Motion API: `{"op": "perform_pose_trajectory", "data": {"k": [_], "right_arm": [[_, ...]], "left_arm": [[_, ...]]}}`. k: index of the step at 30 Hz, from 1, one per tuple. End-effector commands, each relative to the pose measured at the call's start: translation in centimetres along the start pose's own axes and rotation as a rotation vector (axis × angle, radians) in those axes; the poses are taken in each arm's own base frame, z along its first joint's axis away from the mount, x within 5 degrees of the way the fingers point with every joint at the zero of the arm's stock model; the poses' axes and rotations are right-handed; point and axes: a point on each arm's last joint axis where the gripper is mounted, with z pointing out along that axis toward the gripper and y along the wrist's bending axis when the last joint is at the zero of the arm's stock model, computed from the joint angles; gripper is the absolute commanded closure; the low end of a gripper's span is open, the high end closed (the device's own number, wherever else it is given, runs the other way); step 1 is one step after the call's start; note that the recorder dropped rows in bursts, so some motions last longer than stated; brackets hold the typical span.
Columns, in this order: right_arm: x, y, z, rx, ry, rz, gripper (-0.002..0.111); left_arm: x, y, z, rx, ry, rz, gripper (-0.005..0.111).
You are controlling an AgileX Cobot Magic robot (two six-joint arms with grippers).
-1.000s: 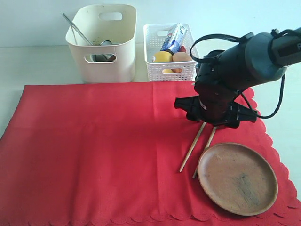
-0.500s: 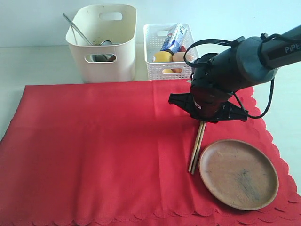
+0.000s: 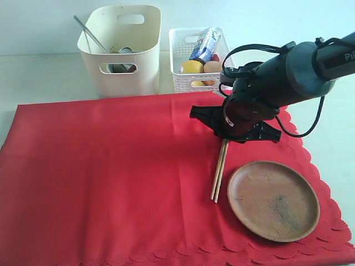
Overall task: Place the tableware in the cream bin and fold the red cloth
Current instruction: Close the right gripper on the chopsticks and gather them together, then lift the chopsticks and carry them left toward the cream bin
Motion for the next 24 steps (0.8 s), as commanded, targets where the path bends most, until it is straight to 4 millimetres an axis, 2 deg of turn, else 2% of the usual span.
{"op": "perform_pose_trajectory", "data": {"k": [1,7,11,20,24], "right_arm": [[-0.9,0.1,-2.1,-0.022,-0.038,-0.012,0.108],[-2.1,-0.1,-4.5,-0.028,-0.086,-0.037,0.108],[-2.8,0.7,-6.2,-0.132,-0.126,-0.087,0.108],[-3.8,4.2,-10.4,-0.595,-0.238,-0.163,0.108],[-3.7,6.0,-12.3,-0.854,-0.312,-0.263,0.108]], "left_arm": [[0.0,0.0,0.0,-0.003,-0.01,-0.006,0.107],[0.0,0.0,0.0,-0.003,-0.01,-0.006,0.107],[0.0,0.0,0.0,-0.003,-0.01,-0.006,0.107],[0.0,0.0,0.0,-0.003,-0.01,-0.006,0.107],[0.0,0.0,0.0,-0.003,-0.01,-0.006,0.107]]}}
